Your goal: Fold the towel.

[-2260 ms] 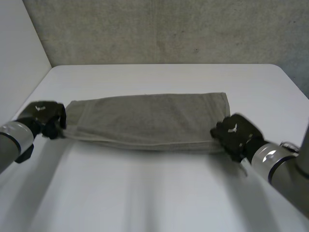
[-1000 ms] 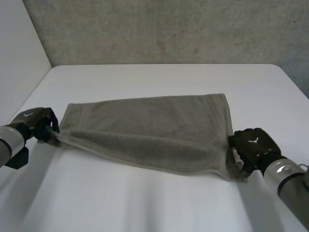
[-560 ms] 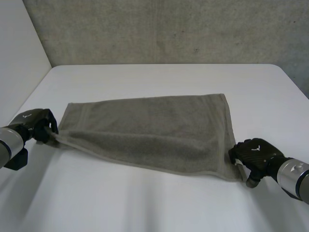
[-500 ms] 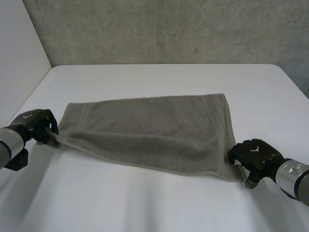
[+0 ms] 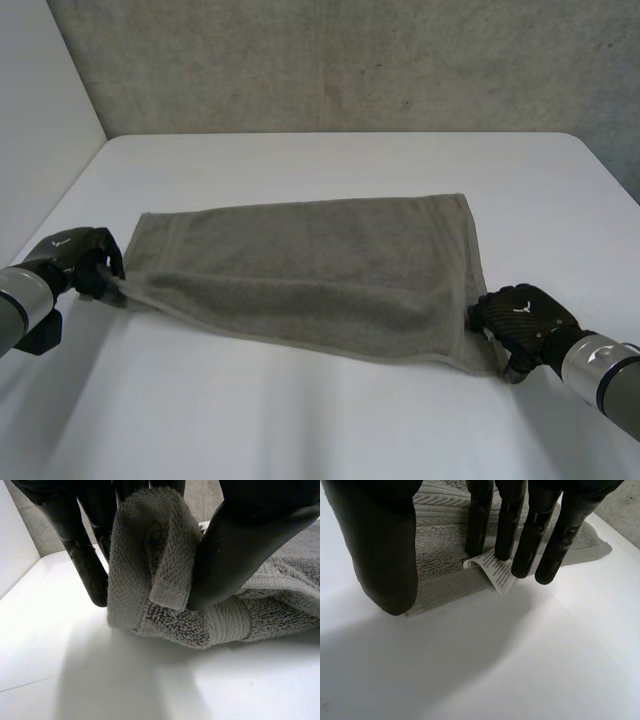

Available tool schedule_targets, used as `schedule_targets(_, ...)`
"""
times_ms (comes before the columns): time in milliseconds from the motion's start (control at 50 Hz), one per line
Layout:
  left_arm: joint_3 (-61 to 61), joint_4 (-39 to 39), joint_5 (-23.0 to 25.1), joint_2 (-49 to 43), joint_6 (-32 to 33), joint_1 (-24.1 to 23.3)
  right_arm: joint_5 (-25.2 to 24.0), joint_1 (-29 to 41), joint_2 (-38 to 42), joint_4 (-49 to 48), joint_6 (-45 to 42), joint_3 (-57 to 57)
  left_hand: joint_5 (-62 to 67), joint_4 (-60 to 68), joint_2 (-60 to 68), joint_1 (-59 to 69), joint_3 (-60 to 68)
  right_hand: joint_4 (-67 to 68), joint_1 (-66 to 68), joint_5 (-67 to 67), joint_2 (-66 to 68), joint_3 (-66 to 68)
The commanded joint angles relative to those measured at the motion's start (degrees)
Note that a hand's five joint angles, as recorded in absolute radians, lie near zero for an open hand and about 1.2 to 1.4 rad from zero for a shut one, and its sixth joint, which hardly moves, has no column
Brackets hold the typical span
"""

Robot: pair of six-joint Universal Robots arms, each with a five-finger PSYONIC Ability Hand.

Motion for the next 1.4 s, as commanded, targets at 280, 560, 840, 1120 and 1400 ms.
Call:
schedule_targets(280, 0.0, 0.0, 0.0, 0.0, 0.0, -0.2, 0.0, 0.0, 0.0, 0.0, 0.1, 0.0, 8.1, 5.6, 3.8, 7.7, 4.7, -5.4, -4.8, -3.7, -6.0, -5.0)
schedule_targets(560, -0.1, 0.0, 0.0, -0.1, 0.0, -0.2, 0.1, 0.3, 1.2, -3.2, 1.2, 0.0, 8.1, 5.6, 3.8, 7.7, 4.7, -3.3, -2.7, -1.7, -3.9, -2.9)
schedule_targets(840, -0.1, 0.0, 0.0, -0.3, 0.0, -0.4, 0.3, 0.4, 2.1, -3.6, 1.5, 0.0, 8.1, 5.6, 3.8, 7.7, 4.7, 17.1, 17.7, 18.7, 16.5, 17.5)
schedule_targets(1120, -0.1, 0.0, 0.0, -0.3, 0.0, -0.4, 0.3, 0.8, 1.6, -3.6, 1.6, 0.0, 8.1, 5.6, 3.8, 7.7, 4.7, 24.1, 24.7, 25.7, 23.5, 24.5)
schedule_targets(1400, -0.2, 0.0, 0.0, -0.3, 0.0, -0.4, 0.2, 1.6, 0.3, -3.8, 4.8, 0.0, 8.1, 5.6, 3.8, 7.7, 4.7, 24.6, 25.2, 26.2, 24.0, 25.0)
